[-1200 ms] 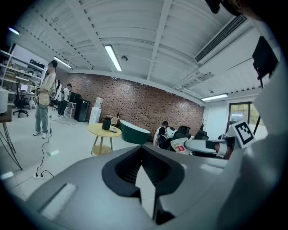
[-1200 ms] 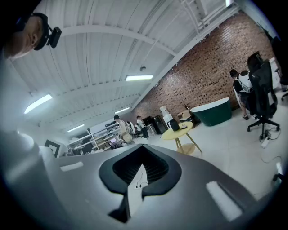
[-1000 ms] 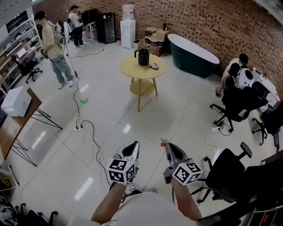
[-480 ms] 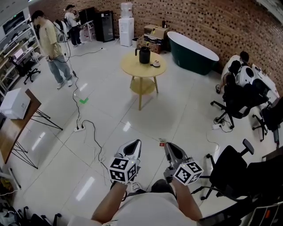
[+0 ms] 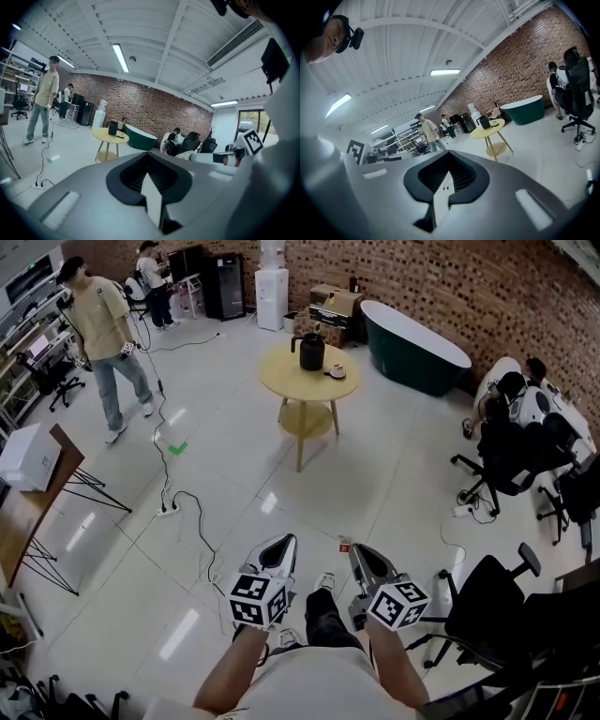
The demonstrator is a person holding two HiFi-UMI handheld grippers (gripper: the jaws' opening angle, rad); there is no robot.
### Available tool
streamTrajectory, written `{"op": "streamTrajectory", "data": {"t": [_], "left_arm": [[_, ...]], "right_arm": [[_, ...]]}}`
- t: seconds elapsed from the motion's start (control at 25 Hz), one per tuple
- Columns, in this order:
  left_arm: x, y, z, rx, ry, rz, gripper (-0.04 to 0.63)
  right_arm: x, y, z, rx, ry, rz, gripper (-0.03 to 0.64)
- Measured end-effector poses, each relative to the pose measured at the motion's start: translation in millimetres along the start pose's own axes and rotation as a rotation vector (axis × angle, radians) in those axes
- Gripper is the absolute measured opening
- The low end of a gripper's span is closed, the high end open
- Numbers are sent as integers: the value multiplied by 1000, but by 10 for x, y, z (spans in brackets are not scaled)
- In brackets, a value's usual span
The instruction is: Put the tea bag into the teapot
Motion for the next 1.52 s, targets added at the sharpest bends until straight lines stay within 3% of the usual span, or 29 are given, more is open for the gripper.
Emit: {"op": "streamTrajectory", "data": {"t": [0.32,1.0,1.52], "left_arm": [[325,172,611,-14,35,20,12],[524,416,2463,-9,57,47,12],[608,362,3050,25,91,49,12]], "right_arm": [[-298,187,715,17,49,17,0],[-1616,983,1889,-7,47,52,0],[-2101,1100,2259,17,53,97,0]]}}
Point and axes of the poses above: the fingertips, and each gripper's own axes: z forward along the fingers, x to its left, y out of its top, the point moved 8 cm from there along -z, backward along the fingers, and after that the axes turned 13 degrees about -x, right-handed, at the moved point
